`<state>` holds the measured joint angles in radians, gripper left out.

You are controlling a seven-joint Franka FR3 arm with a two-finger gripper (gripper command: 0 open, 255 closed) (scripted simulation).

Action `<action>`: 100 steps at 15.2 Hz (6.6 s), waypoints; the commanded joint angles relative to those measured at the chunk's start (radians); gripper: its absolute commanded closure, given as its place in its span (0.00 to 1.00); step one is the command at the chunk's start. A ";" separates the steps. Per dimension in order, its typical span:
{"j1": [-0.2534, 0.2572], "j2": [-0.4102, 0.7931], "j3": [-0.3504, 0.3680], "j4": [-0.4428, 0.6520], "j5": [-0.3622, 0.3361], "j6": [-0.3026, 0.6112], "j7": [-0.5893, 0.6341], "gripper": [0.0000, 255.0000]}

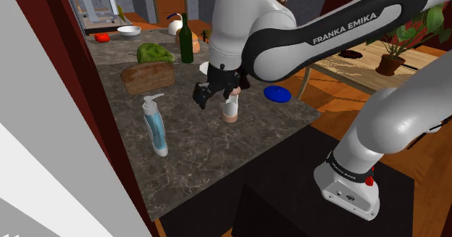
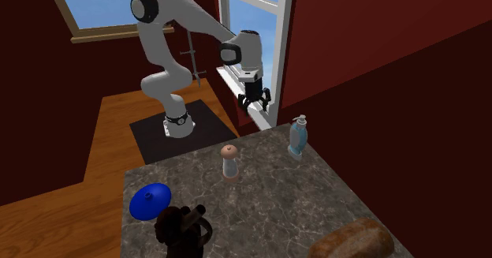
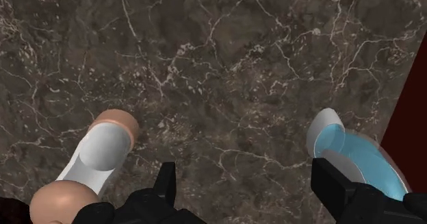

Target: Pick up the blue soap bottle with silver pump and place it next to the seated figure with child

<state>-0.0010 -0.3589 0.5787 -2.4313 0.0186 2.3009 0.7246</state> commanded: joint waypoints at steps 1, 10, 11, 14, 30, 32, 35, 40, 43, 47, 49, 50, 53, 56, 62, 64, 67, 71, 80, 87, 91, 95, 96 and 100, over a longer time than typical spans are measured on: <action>-0.032 0.077 0.060 0.043 -0.057 0.052 0.096 0.00; -0.083 0.489 0.219 0.326 -0.567 0.095 0.631 0.00; -0.059 0.536 0.209 0.367 -0.625 0.083 0.684 0.00; 0.016 0.645 0.169 0.473 -0.744 0.049 0.790 0.00; 0.049 0.736 0.117 0.497 -0.837 0.086 0.841 1.00; 0.049 0.736 0.117 0.497 -0.837 0.086 0.841 1.00; 0.049 0.736 0.117 0.496 -0.836 0.086 0.841 1.00; 0.045 0.728 0.123 0.499 -0.825 0.079 0.831 1.00; 0.033 0.704 0.139 0.508 -0.791 0.058 0.802 1.00; 0.018 0.675 0.159 0.523 -0.747 0.029 0.763 1.00; 0.011 0.661 0.168 0.532 -0.725 0.013 0.745 1.00; 0.008 0.654 0.172 0.537 -0.715 0.005 0.735 1.00; 0.000 0.634 0.184 0.553 -0.685 -0.019 0.708 1.00; -0.008 0.616 0.194 0.571 -0.657 -0.045 0.682 1.00; -0.019 0.585 0.211 0.615 -0.606 -0.101 0.634 1.00; -0.021 0.577 0.216 0.632 -0.592 -0.121 0.619 1.00; -0.024 0.566 0.222 0.659 -0.572 -0.151 0.598 1.00; -0.025 0.554 0.228 0.699 -0.549 -0.194 0.573 1.00; -0.020 0.545 0.239 0.806 -0.518 -0.300 0.524 1.00; -0.005 0.554 0.244 0.908 -0.512 -0.392 0.496 1.00; 0.009 0.568 0.247 0.975 -0.517 -0.448 0.482 1.00; 0.029 0.587 0.248 1.049 -0.528 -0.509 0.470 1.00; 0.035 0.593 0.249 1.070 -0.532 -0.524 0.468 1.00; 0.057 0.614 0.249 1.137 -0.548 -0.576 0.459 1.00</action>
<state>0.0532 0.2530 0.8271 -1.3058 -0.5273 1.7343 1.1856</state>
